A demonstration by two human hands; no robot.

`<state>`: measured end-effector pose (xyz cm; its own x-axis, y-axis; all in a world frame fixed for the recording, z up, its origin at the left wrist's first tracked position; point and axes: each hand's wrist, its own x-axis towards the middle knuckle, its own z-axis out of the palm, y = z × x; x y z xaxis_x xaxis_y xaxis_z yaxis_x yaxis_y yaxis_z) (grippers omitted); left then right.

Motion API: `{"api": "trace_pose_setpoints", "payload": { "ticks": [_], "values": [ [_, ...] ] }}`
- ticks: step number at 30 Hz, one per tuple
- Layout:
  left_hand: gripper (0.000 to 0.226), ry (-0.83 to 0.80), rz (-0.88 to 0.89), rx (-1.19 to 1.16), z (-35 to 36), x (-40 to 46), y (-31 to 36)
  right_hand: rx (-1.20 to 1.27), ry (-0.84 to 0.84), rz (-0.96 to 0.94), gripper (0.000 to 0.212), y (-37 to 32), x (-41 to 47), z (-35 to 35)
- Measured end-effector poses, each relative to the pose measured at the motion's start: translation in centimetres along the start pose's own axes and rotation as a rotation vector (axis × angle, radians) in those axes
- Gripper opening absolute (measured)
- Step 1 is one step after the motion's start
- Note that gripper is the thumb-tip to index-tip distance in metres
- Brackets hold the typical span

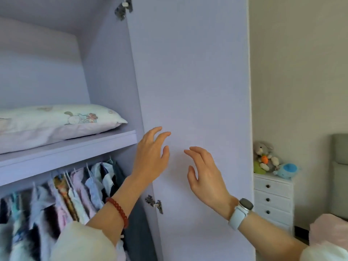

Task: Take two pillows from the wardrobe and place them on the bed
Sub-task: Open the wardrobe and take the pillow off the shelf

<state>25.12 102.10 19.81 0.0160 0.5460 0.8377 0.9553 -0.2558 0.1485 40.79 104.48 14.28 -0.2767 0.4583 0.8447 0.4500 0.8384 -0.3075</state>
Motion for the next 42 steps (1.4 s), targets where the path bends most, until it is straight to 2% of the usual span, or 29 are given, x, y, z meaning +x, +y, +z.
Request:
{"api": "trace_pose_setpoints", "payload": {
  "ticks": [4, 9, 14, 17, 20, 21, 23, 24, 26, 28, 31, 36, 42],
  "values": [
    [0.035, 0.070, -0.076, 0.243, -7.4, -2.1, -6.5, 0.085, -0.127, -0.115, 0.041, -2.9, 3.2, 6.2],
    [0.043, 0.028, -0.306, 0.626, -17.6, -4.7, -15.4, 0.164, -0.219, -0.265, 0.041, -9.4, 8.5, 14.4],
    [0.061, 0.011, -0.500, 0.884, -25.8, -4.6, -24.5, 0.112, -0.176, -0.386, 0.048, -15.6, 15.8, 22.4],
    [0.083, -0.087, -0.561, 0.990, -28.3, -3.4, -29.5, 0.003, -0.177, -0.453, 0.063, -18.6, 20.3, 27.2],
    [0.101, -0.173, -0.572, 1.128, -29.2, -2.2, -33.7, -0.098, -0.231, -0.490, 0.089, -21.2, 23.9, 31.4],
    [0.098, -0.151, -0.548, 1.171, -29.3, -1.8, -34.6, -0.119, -0.242, -0.489, 0.097, -21.9, 24.8, 32.5],
    [0.077, -0.077, -0.458, 1.202, -29.4, -1.1, -35.7, -0.156, -0.234, -0.460, 0.102, -22.8, 26.1, 34.6],
    [0.063, -0.064, -0.396, 1.221, -29.4, -1.0, -36.0, -0.185, -0.207, -0.451, 0.098, -23.1, 26.4, 35.3],
    [0.043, -0.052, -0.297, 1.226, -29.3, -1.0, -36.3, -0.246, -0.154, -0.478, 0.078, -23.2, 26.7, 36.1],
    [0.038, -0.079, -0.297, 1.175, -29.2, -1.2, -36.0, -0.262, -0.146, -0.532, 0.054, -23.0, 26.4, 36.1],
    [0.039, -0.033, -0.283, 1.194, -29.3, -1.7, -34.0, -0.223, -0.124, -0.574, 0.039, -22.8, 25.6, 34.7],
    [0.044, 0.116, -0.240, 1.177, -29.5, -4.1, -27.1, -0.189, 0.002, -0.658, 0.035, -22.3, 22.6, 27.7],
    [0.061, 0.314, -0.234, 1.178, -28.1, -8.7, -15.9, -0.109, 0.062, -0.632, 0.053, -20.8, 15.6, 16.8]
  ]
}}
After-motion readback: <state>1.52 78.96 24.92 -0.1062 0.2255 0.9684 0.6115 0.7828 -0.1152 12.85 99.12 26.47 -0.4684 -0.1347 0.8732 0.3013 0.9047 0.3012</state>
